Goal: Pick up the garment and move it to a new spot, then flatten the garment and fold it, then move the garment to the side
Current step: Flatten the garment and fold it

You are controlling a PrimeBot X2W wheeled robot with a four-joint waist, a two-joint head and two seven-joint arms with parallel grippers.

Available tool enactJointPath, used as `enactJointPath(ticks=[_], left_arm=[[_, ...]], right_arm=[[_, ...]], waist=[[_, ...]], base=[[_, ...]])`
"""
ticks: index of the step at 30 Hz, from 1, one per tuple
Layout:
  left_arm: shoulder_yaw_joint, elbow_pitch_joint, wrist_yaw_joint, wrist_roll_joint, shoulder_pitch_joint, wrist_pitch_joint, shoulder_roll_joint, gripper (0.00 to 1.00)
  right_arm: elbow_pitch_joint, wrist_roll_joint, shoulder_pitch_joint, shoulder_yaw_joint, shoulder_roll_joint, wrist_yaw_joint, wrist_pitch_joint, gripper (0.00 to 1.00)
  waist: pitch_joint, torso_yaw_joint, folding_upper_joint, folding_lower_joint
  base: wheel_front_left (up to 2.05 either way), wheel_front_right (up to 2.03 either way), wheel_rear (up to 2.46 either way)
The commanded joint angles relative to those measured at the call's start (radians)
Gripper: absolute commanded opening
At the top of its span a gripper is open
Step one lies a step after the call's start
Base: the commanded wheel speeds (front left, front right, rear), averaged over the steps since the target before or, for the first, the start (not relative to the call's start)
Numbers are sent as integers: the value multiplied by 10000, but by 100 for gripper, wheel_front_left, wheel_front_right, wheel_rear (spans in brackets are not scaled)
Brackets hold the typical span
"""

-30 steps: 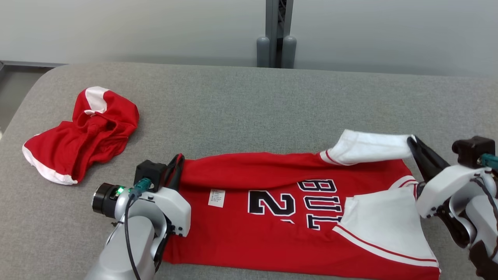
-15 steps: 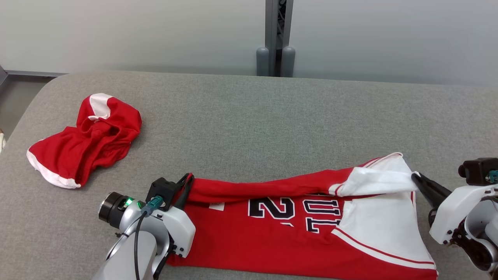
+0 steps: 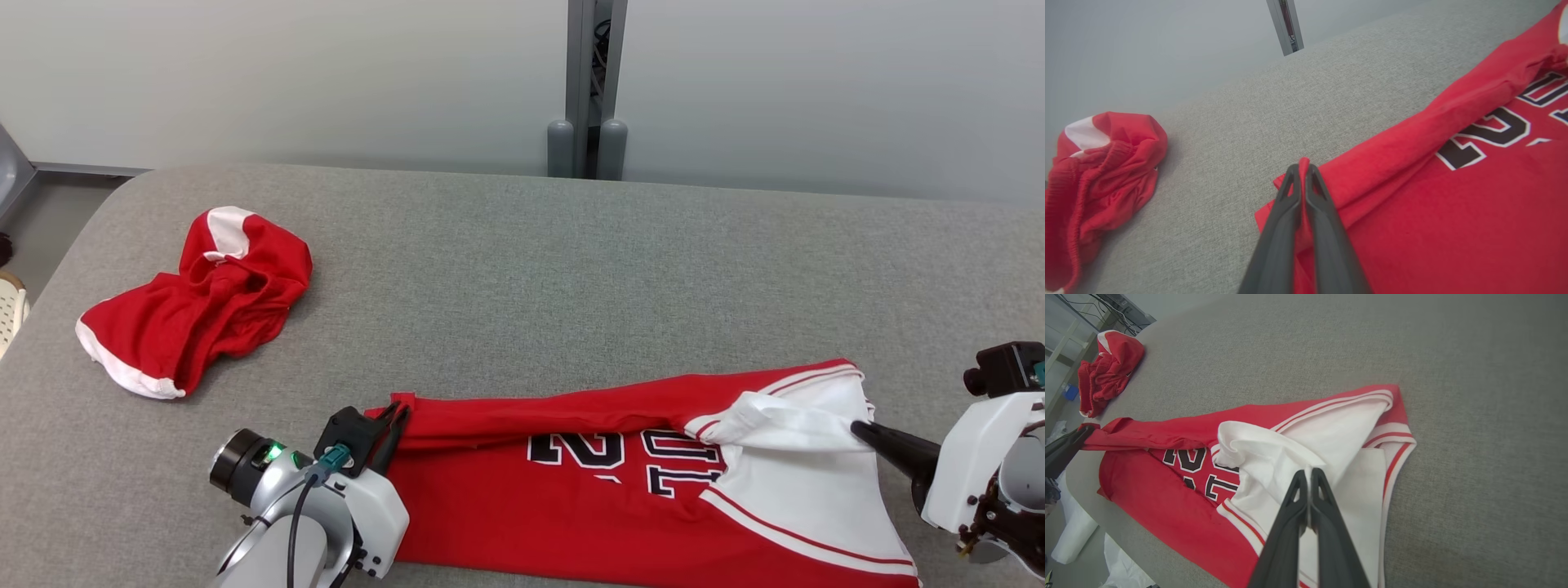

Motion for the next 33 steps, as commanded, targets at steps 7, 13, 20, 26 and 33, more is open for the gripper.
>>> enactJointPath(ticks=[7, 13, 20, 26, 33], left_arm=[[-189, -65, 10, 127, 197, -5, 80, 0], [-316, -115, 64, 179, 293, -5, 165, 0], [-502, -168, 201, 357, 338, -5, 252, 0], [-631, 31, 256, 439, 420, -5, 324, 0], [-680, 704, 365, 288, 444, 40, 291, 100]], right_arm=[[-450, 1061, 330, -215, -463, 4, 1244, 0], [-680, 1490, 578, -200, -783, 2, 2078, 0], [-717, 1507, 703, -265, -796, 2, 2346, 0], [-295, 1756, 885, -299, -713, 5, 2858, 100], [-308, 1837, 1157, -241, -916, 4, 3431, 100]], waist=[[-127, 49, 0, 0], [-205, 35, 0, 0], [-204, -10, 0, 0], [-286, -70, 0, 0], [-444, -88, 0, 0]], base=[[0, 0, 0], [0, 0, 0], [0, 0, 0], [0, 0, 0], [0, 0, 0]])
